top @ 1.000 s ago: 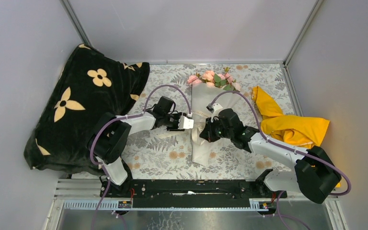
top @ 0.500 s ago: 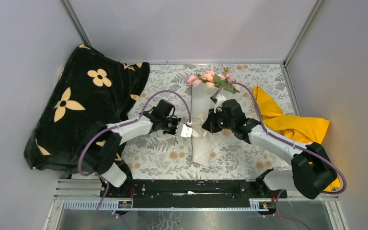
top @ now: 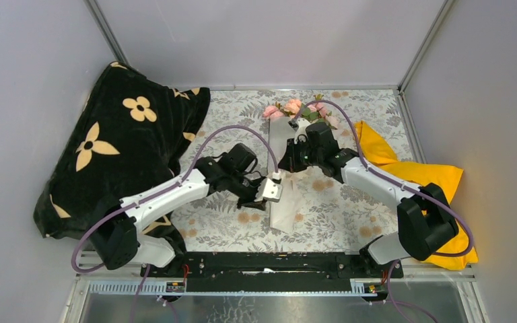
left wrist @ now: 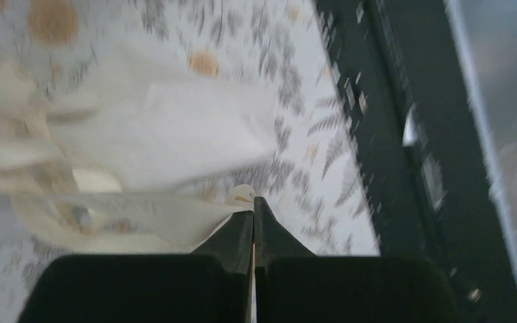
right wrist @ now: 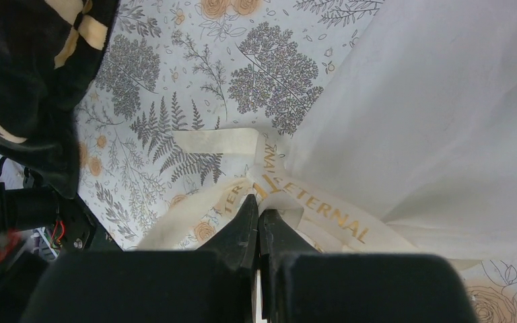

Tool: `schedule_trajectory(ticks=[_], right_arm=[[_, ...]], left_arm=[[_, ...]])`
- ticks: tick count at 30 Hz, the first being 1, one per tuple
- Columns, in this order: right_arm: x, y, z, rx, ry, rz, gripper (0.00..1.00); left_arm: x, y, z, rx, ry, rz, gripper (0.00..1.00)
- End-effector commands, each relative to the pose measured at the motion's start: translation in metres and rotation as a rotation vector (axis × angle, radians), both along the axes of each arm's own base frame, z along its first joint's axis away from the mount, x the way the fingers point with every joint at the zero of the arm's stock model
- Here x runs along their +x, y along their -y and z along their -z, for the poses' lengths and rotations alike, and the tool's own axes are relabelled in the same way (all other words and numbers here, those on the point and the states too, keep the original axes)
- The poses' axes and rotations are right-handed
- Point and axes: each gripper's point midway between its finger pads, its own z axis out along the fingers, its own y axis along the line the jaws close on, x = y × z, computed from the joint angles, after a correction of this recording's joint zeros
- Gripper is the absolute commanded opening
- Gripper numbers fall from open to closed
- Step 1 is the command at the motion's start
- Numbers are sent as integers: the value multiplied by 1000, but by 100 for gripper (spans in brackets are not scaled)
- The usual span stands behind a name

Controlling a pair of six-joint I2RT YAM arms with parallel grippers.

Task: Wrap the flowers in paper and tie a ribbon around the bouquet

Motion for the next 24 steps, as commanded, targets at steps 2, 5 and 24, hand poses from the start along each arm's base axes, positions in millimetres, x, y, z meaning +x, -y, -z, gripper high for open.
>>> schedule_trajectory(ticks=[2,5,24], right_arm=[[12,-2,-22,18,35,-7,0],[17,0,-27,16,43,-2,0],[21,9,-22,-25,28,-26,0]], left_arm=[[-43,81,-66,-264,-238,-23,0],[-65,108,-76,-361,-399,-4,0],[-76,193,-121,-739,-287,-22,12]])
